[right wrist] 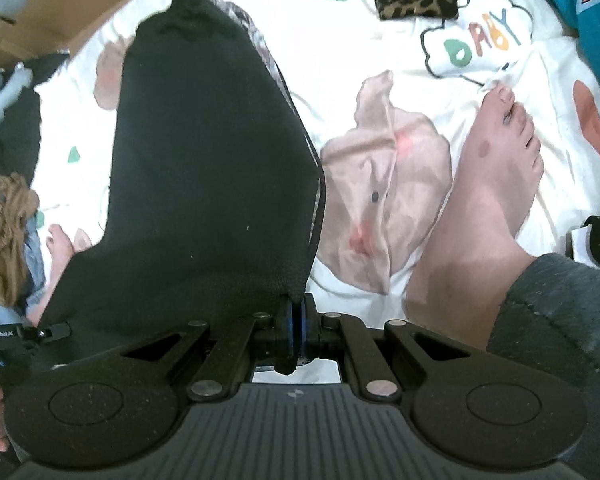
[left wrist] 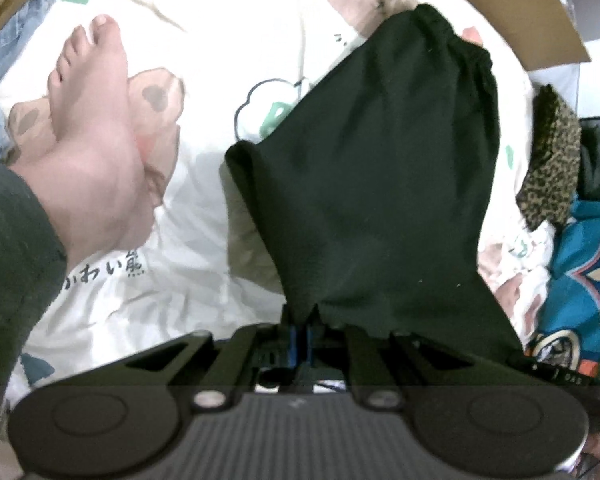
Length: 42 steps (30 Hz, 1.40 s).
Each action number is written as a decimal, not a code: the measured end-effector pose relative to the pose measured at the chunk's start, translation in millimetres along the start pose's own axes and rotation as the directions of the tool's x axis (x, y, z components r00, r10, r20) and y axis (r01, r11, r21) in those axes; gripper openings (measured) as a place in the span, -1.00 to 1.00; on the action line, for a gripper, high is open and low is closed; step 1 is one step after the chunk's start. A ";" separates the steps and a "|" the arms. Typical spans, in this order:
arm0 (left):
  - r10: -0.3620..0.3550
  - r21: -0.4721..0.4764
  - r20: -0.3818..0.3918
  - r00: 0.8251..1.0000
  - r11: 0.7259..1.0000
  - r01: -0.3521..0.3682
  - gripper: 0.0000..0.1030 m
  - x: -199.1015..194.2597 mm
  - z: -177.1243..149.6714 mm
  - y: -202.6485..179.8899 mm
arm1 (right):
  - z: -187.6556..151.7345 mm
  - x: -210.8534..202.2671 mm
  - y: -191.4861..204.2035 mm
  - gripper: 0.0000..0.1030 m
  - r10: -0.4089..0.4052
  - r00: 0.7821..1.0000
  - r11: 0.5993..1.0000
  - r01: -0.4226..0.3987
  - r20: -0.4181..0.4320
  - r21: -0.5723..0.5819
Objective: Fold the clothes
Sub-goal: 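Lower the trousers onto the sheet with both tools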
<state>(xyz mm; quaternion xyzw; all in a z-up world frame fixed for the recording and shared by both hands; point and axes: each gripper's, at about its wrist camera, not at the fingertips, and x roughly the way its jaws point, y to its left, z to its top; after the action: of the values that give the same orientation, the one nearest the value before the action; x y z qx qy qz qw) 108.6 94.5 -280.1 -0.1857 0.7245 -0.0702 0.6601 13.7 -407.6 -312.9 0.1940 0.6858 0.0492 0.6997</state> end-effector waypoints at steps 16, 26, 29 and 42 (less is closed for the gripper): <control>-0.028 -0.005 0.070 0.997 1.000 0.028 -0.90 6.3 61.8 -28.4 | 64.5 -26.0 18.1 -0.97 0.111 0.986 0.987 -0.124 0.127 0.101; -0.053 0.031 0.080 0.995 0.998 0.051 -0.90 20.1 90.8 -41.0 | 92.2 -4.7 9.5 -0.97 0.118 0.987 0.979 -0.135 0.113 0.150; -0.057 0.007 0.074 0.996 0.998 0.056 -0.90 28.8 100.5 -37.2 | 100.9 4.3 8.4 -0.97 0.126 0.987 0.977 -0.142 0.102 0.162; -0.063 0.007 0.056 0.996 0.998 0.062 -0.90 60.1 148.1 -37.6 | 152.8 40.7 11.5 -0.97 0.139 0.988 0.975 -0.149 0.070 0.163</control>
<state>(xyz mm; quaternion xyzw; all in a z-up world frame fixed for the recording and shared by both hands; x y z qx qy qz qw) 257.2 59.3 -340.6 -0.2084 0.6993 -0.0876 0.6782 167.8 -414.6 -349.7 0.3028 0.6511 0.0360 0.6951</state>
